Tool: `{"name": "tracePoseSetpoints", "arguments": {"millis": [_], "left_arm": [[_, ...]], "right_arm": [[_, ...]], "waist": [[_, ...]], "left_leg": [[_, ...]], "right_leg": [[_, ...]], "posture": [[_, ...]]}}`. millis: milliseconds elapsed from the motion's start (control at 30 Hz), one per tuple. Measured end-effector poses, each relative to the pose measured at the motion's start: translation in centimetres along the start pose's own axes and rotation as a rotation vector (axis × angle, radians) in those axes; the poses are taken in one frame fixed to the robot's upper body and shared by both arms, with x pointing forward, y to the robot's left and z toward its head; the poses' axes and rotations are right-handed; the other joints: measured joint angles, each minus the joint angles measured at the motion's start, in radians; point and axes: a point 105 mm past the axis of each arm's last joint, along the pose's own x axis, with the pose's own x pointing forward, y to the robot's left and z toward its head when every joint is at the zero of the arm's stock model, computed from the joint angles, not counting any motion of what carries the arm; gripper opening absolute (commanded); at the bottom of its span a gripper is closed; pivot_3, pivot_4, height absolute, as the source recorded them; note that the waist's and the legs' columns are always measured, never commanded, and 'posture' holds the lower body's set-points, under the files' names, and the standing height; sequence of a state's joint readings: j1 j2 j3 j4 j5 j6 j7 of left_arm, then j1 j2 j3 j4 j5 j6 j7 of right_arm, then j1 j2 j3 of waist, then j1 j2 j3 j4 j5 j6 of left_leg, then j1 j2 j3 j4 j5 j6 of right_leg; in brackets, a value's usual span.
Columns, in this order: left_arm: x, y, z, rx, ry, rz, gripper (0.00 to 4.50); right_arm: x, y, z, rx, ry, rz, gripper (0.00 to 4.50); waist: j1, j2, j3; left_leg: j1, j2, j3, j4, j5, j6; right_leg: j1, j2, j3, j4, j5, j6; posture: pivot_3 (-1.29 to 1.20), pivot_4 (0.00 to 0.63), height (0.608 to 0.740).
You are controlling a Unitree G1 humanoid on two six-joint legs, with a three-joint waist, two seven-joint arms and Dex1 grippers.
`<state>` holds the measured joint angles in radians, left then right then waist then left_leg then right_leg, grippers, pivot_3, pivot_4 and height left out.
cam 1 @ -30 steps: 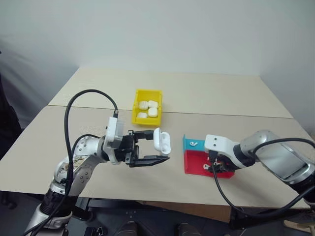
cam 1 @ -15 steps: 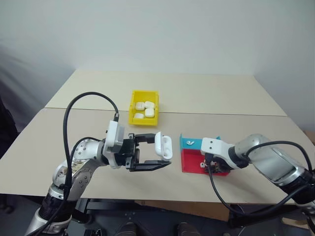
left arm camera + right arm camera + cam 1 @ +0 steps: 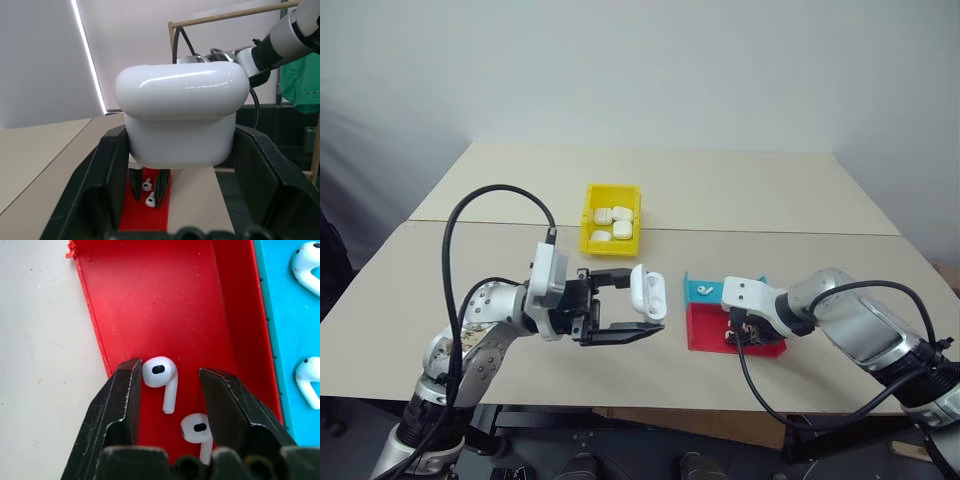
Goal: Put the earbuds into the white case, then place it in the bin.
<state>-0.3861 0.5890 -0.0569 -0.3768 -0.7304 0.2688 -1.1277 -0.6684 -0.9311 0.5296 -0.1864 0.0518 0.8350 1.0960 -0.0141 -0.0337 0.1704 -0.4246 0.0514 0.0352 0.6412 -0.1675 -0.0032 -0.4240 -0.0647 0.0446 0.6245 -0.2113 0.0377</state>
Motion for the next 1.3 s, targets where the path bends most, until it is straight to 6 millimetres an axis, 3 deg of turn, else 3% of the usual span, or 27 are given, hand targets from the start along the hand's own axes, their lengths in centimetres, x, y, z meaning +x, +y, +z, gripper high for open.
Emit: {"name": "tracePoseSetpoints", "arguments": {"millis": [133,467,600,733,900,1033,1300], "left_arm": [[-0.1,0.0,0.0,0.000,0.007,0.002,2.77],[-0.2,0.0,-0.1,-0.006,0.012,0.007,2.77],[-0.2,0.0,-0.2,-0.017,0.012,0.007,2.77],[0.1,0.0,-0.2,-0.033,0.003,0.004,2.77],[0.5,0.9,0.4,-0.045,-0.017,0.025,2.77],[1.4,1.9,1.0,-0.087,-0.057,0.032,2.77],[2.9,3.0,1.5,-0.139,-0.085,-0.007,2.77]], "right_arm": [[0.1,0.4,0.0,-0.009,-0.003,0.021,0.99],[-0.1,0.4,0.0,-0.004,-0.008,0.007,0.99],[-1.3,-0.3,1.0,0.075,-0.094,-0.016,0.99],[-6.3,-1.0,5.2,0.186,-0.496,-0.079,0.99],[-10.4,0.0,7.9,0.276,-0.981,-0.163,0.99],[-14.9,1.0,10.9,0.322,-1.348,-0.174,0.99],[-15.5,3.9,14.0,0.315,-1.467,-0.067,0.99]], "waist": [[0.000,0.000,0.000],[0.001,0.000,0.000],[0.000,0.000,0.000],[0.004,0.000,0.000],[0.011,0.000,0.000],[-0.001,0.001,0.000],[-0.004,0.001,0.000]], "left_leg": [[0.000,0.000,0.000,0.000,0.000,0.000],[0.000,0.000,0.000,0.000,0.000,0.000],[-0.001,0.000,0.000,0.000,0.000,0.000],[-0.001,0.001,-0.002,-0.001,0.000,0.000],[-0.001,0.001,-0.003,-0.001,0.000,0.000],[0.001,0.002,-0.004,-0.001,0.000,0.000],[0.000,0.002,-0.004,-0.001,0.000,0.000]], "right_leg": [[0.000,0.000,0.000,0.000,0.000,0.000],[0.000,0.000,0.000,0.000,0.000,0.000],[-0.001,0.000,0.000,0.000,0.000,0.000],[0.000,0.002,-0.001,0.000,0.000,0.000],[0.000,0.003,-0.001,0.001,0.000,0.001],[0.001,0.004,-0.001,0.003,0.000,0.000],[0.000,0.004,-0.001,0.002,0.000,-0.001]], "posture": [[0.00,0.150,0.740],[0.00,0.150,0.740],[0.00,0.150,0.740],[0.00,0.150,0.740],[0.00,0.150,0.740],[0.00,0.150,0.740],[0.00,0.150,0.740]]}}
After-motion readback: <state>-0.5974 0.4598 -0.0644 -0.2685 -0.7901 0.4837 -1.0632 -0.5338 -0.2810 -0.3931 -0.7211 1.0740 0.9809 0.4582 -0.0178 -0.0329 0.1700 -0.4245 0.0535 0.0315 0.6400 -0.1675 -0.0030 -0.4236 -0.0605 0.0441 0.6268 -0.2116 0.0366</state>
